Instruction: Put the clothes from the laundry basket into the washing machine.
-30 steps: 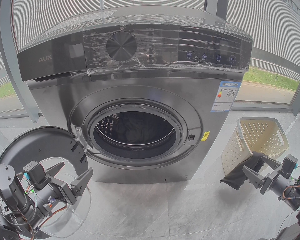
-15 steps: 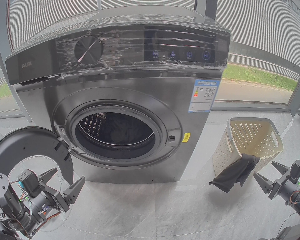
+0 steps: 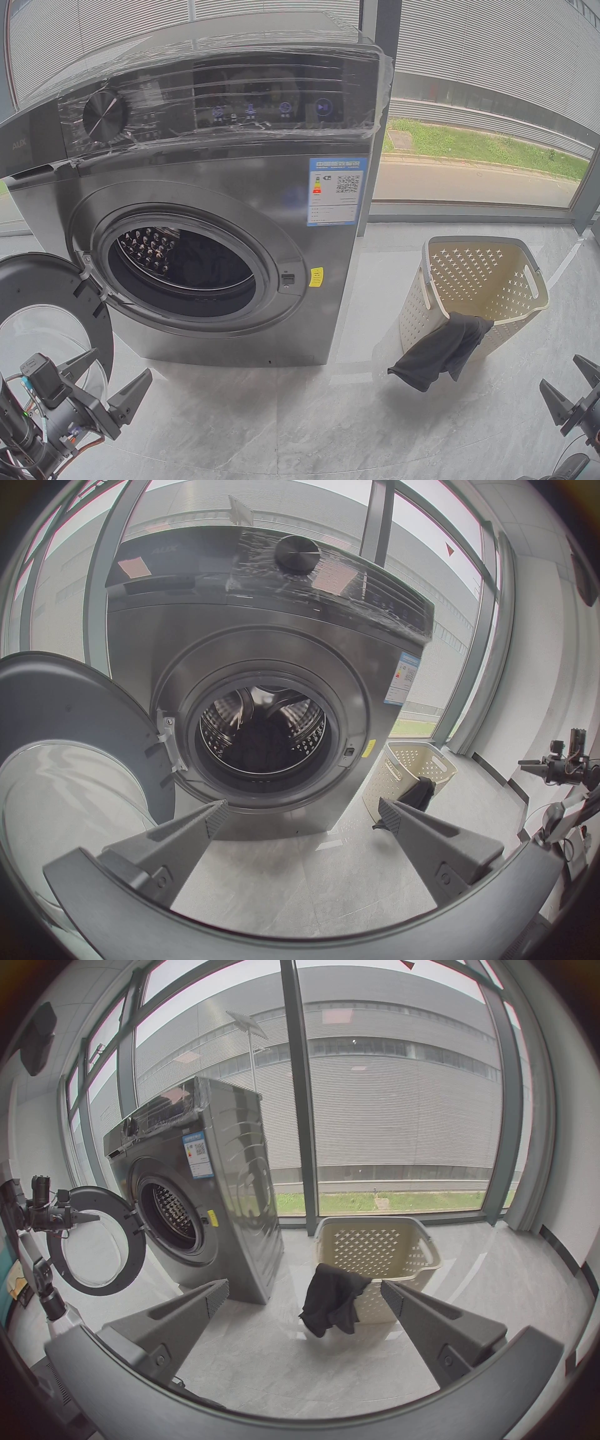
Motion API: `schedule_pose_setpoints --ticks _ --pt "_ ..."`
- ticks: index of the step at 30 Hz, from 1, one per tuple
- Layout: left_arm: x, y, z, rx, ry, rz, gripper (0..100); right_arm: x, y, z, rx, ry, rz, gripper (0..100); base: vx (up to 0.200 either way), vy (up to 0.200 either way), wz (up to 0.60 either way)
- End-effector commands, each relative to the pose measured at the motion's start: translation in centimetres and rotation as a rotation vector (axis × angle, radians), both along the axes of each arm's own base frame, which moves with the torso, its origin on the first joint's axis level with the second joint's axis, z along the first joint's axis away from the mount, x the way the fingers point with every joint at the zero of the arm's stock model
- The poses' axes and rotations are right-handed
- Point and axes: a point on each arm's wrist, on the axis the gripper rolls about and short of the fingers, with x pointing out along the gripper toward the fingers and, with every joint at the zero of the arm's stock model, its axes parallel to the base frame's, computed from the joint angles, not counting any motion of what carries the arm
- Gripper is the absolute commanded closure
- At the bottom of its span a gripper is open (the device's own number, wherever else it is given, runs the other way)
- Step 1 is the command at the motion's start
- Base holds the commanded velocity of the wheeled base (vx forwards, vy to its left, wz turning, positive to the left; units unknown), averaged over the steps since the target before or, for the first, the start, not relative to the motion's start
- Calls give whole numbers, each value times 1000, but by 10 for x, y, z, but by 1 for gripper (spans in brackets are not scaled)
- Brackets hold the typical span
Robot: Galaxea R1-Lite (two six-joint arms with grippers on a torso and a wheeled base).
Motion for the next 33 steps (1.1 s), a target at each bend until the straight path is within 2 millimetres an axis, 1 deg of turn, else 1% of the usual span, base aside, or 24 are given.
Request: schedule_pose_setpoints --ticks 1,3,4,5,6,7,8,9,12,15,17,19,21,25,28,33 --pt "-36 26 -2 -27 -67 4 0 -32 -6 -14 19 -136 -67 0 0 -200 0" --pt "-48 34 -6 -29 -80 4 0 -34 -7 -15 19 -142 -76 0 0 -200 0" --pt "-48 34 -6 -29 -80 4 0 -34 -7 -15 19 -142 -76 0 0 0 0" --pt "-62 44 -12 -38 -102 0 0 -37 -7 -17 21 -154 -74 0 0 0 0" --pt "-65 47 -15 -33 -102 7 0 -38 -7 -18 21 -155 -76 0 0 0 0" --pt "-71 52 -24 -3 -74 72 0 -41 -7 -22 21 -151 -76 0 0 0 0" --pt "-71 52 -24 -3 -74 72 0 -41 -7 -22 21 -151 -76 0 0 0 0" --pt "-75 55 -31 18 -38 122 0 -44 -7 -26 21 -152 -76 0 0 0 0" --pt "-88 61 -41 14 -60 167 0 -47 -7 -29 25 -156 -85 0 0 0 0" --pt "-91 61 -45 12 -48 189 0 -48 -7 -30 23 -162 -105 0 0 0 0" --pt "-96 62 -46 -26 -98 229 0 -51 -5 -33 12 -175 -77 0 0 -200 0" --pt "-98 62 -46 -24 -113 256 0 -55 -3 -36 25 -183 -56 0 0 -200 0" --pt "-98 61 -46 -13 -116 294 0 -55 -3 -36 31 -179 -59 0 0 -200 0" --pt "-102 58 -47 9 -145 383 0 -55 -4 -36 16 -187 -106 0 0 0 0" --pt "-102 58 -47 14 -147 398 0 -54 -6 -42 -35 -138 -181 0 0 0 0" --pt "-102 60 -47 123 -144 450 0 -54 -6 -42 -34 -136 -166 0 0 0 0"
